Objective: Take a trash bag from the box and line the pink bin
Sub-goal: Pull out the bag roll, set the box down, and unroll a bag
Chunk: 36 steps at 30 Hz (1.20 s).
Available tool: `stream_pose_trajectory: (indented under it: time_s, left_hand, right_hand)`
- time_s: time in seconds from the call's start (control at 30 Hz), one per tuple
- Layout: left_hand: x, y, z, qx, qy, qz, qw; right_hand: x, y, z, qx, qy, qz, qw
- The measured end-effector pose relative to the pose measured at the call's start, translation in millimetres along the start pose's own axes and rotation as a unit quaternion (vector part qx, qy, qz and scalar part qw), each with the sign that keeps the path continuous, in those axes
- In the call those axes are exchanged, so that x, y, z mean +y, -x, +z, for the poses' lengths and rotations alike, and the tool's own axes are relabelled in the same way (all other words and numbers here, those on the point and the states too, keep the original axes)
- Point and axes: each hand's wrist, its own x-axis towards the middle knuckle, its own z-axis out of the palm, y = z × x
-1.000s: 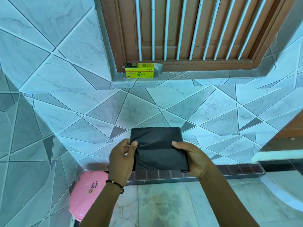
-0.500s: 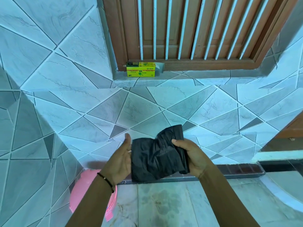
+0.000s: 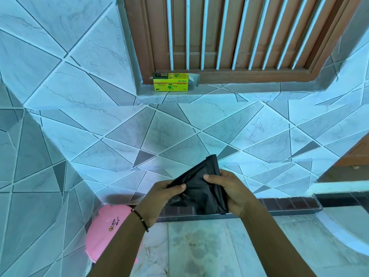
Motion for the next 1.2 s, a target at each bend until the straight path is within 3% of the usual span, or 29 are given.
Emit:
stream_pose_trajectory:
  time_s: [0.23, 0.3, 0.43, 0.57, 0.67, 0.77, 1.07, 1.13, 1.2]
  left_hand:
    - [0, 9, -18, -0.123, 0.263, -0.026, 0.956]
    - [-5, 10, -14, -0.106, 0.242, -0.024, 0.964]
    - [-14, 2, -3, 0.053, 0.117, -0.003, 0.992]
    - [-8, 3, -4, 0.142, 0.063, -0.008, 0.988]
    - [-11, 4, -8, 0.187, -0.078, 0.05, 0.978]
    - [-11, 7, -11, 0.208, -0.111, 0.088, 0.968]
    - [-10, 13, -39, 0.272, -0.081, 0.11, 0.952]
    - [-10, 14, -38, 0.25, -0.009, 0.08, 0.965]
    - [-10, 14, -33, 0.177, 0.124, 0.019, 0.976]
  right_hand:
    - [3, -5, -5, 0.051, -0.045, 0.016, 0.998]
    - [4, -5, -3, 0.047, -0.047, 0.015, 0.998]
    - [4, -6, -5, 0.015, -0.05, 0.03, 0.998]
    - [-1, -1, -13, 0.003, -0.03, 0.047, 0.998]
    - [-4, 2, -19, 0.002, -0.015, 0.073, 0.997]
    - [-3, 2, -21, -0.01, -0.021, 0.086, 0.996]
    - [-2, 3, -30, -0.019, -0.016, 0.072, 0.997]
    - [0, 2, -29, 0.016, -0.011, 0.032, 0.999]
    - [2, 1, -25, 0.042, -0.01, 0.006, 0.999]
